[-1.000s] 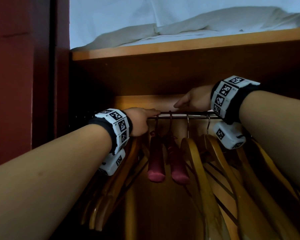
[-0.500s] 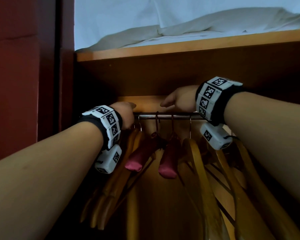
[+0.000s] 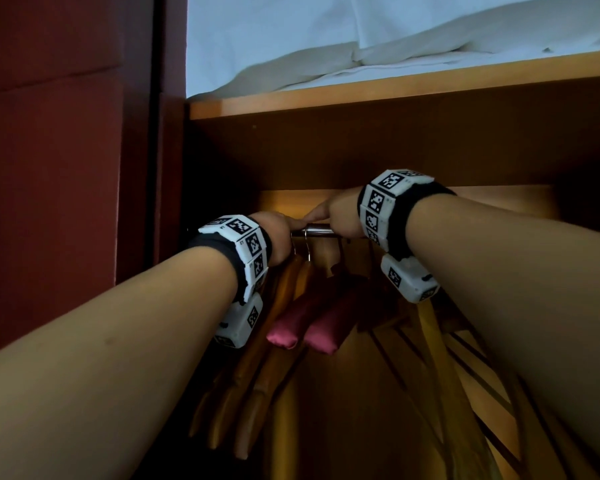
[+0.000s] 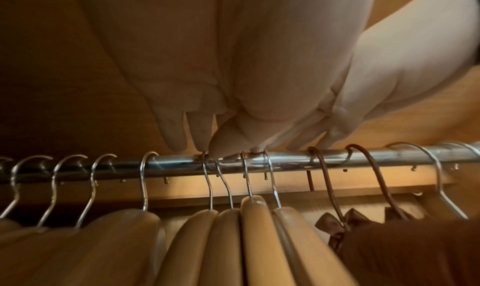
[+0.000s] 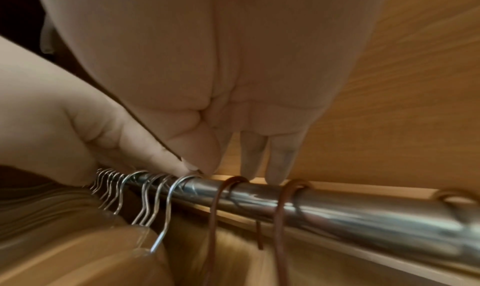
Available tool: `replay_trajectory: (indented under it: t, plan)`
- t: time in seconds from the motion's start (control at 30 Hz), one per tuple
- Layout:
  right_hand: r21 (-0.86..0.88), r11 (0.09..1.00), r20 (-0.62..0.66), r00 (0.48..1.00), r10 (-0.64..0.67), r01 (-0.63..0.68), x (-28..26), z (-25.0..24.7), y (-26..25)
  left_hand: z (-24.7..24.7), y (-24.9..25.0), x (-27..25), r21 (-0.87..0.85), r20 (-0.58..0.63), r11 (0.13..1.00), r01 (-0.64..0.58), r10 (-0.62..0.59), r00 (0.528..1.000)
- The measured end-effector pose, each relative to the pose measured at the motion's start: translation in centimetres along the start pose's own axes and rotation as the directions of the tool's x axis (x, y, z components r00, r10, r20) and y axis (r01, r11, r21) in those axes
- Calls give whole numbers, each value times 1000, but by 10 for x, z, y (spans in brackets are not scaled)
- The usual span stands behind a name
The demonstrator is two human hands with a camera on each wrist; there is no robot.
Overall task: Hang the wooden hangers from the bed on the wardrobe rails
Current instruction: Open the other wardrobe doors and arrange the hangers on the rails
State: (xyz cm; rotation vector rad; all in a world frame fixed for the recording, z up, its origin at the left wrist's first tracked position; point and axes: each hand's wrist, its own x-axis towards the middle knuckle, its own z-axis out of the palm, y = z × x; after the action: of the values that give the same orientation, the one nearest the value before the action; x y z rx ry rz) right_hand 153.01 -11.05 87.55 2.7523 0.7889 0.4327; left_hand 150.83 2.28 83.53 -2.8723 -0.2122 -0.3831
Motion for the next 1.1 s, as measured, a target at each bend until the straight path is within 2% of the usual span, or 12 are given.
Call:
replay_trajectory:
  t: [0.1, 0.2, 0.3, 0.53, 0.73, 0.87, 1.1]
  plan:
    - [-15, 1000, 12, 1000, 21, -21, 2, 5, 10, 0, 0, -1, -30, 13, 999, -16, 17, 1000]
    - [-10, 1000, -61, 998, 10, -11, 0, 8, 19, 0, 2, -3, -43, 12, 999, -27, 27, 1000]
    - [60, 997, 9, 999, 54, -54, -6, 8, 27, 0, 3, -5, -47, 23, 998, -49, 51, 998]
    - [87, 995, 10, 998, 56, -56, -18, 10, 53, 3, 4, -5, -81, -24, 994, -69, 67, 997]
    - [254, 966, -39, 997, 65, -53, -26, 9, 69, 2, 7, -3, -44, -31, 997, -58, 56, 998]
    - [171, 980, -33, 993, 110, -103, -34, 7, 77, 3, 7, 0, -43, -23, 997, -58, 57, 998]
    - [179, 976, -4, 992, 126, -123, -38, 10, 83, 2, 9, 1, -76, 6, 995, -59, 59, 998]
